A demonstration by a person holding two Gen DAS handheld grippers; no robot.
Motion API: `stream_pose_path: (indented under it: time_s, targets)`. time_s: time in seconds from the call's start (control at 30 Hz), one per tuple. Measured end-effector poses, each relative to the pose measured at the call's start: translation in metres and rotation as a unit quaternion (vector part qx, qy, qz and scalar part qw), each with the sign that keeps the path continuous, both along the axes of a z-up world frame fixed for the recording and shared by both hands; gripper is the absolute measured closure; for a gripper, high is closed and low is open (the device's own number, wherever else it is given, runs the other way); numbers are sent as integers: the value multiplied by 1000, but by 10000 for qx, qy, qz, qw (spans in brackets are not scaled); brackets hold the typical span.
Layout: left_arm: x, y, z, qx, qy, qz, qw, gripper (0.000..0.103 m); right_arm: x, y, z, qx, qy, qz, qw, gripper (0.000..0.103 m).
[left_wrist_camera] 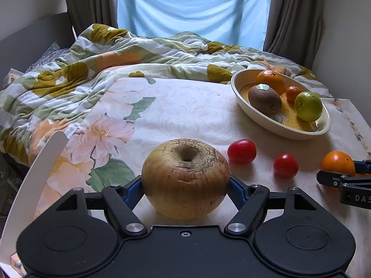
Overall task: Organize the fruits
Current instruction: 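Carry the apple and orange in both grippers over the white bowl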
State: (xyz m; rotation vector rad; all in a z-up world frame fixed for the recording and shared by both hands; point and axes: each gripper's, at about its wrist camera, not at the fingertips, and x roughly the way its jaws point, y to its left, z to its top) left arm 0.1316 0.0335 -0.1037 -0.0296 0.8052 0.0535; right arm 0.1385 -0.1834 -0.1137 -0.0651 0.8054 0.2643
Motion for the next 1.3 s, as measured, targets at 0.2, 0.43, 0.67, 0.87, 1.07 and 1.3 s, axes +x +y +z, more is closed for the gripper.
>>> stream_pose_path:
  time_s: [0.2, 0.43, 0.67, 0.87, 1.07, 1.3]
  targets:
    - [-6, 0, 8, 23, -98, 9, 9999, 24, -1, 1, 1, -44, 11, 41, 10000, 28]
    - [-16, -3, 23, -90, -186, -35, 9998, 24, -9, -2, 13, 52, -51, 42, 10000, 29]
    - [-26, -13, 49, -210, -315, -111, 9992, 24, -15, -7, 36, 170, -130, 55, 9998, 29]
    - [-34, -26, 74, -223, -446, -168, 9986, 24, -21, -15, 61, 266, -220, 28, 9994, 29]
    - [-36, -43, 96, -207, -552, -231, 9980, 24, -23, -30, 85, 349, -249, 22, 9991, 29]
    - [-23, -66, 111, -266, -667, -401, 9966, 24, -18, -48, 112, 382, -414, 62, 9984, 29]
